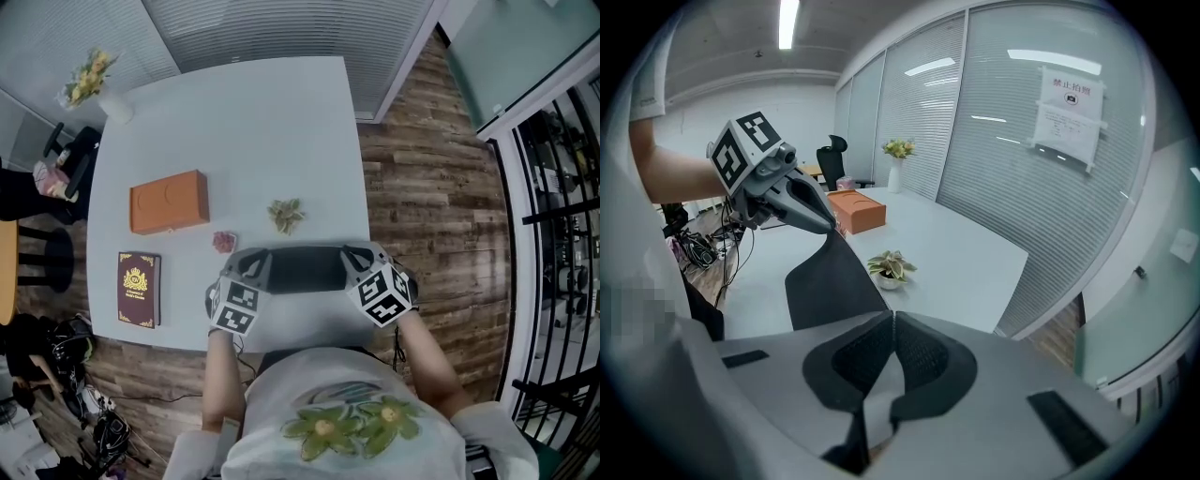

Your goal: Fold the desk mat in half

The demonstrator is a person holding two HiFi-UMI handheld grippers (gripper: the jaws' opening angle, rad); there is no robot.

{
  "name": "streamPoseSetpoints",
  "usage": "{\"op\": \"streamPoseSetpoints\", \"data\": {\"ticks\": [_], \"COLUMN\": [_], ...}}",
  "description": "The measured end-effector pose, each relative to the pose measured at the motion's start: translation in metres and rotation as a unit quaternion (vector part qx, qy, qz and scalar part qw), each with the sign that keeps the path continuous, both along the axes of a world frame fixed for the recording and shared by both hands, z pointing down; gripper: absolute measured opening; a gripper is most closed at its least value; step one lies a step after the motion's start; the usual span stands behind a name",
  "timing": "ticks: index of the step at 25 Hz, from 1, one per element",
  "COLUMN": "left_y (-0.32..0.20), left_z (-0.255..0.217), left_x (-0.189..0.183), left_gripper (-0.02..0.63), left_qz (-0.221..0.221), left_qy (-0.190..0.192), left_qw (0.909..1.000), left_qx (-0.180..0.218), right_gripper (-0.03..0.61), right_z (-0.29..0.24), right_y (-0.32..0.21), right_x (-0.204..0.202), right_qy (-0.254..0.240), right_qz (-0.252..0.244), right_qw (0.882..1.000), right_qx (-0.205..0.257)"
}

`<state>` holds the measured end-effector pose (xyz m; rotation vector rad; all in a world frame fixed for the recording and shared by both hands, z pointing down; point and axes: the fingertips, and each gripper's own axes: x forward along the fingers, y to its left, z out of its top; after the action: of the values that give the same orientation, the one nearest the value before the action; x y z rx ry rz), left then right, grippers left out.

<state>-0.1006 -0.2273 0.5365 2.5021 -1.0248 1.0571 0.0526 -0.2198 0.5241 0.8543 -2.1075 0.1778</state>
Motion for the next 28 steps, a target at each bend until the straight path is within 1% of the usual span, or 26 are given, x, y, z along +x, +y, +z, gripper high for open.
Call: {"op": "streamPoseSetpoints", "data": {"ticks": [16, 20, 28], "left_y": [-0.008, -0.009, -0.01], "left_z": [0.04, 0.05, 0.072], "left_x": [0.001, 0.001, 0.002], "left_gripper": [0.014, 0.014, 0.014], "left_qz": [0.014, 0.014, 0.012], "left_qy": [-0.027, -0.036, -0.047], "left_qw": [0.9991, 0.9986, 0.9977], "left_qx": [-0.029, -0.035, -0.048], "right_gripper": [0.023, 0.023, 0.023], "right_z": [0.043, 0.053, 0.075], "right_y": [-0.012, -0.014, -0.015], "right_x": [0.0, 0.0, 0.001], "right_qy": [0.012, 0.01, 0.025], "right_qz": [0.001, 0.004, -0.001], "right_qw": [0.999, 0.999, 0.998], "right_qx": [-0.038, -0.047, -0.062]}}
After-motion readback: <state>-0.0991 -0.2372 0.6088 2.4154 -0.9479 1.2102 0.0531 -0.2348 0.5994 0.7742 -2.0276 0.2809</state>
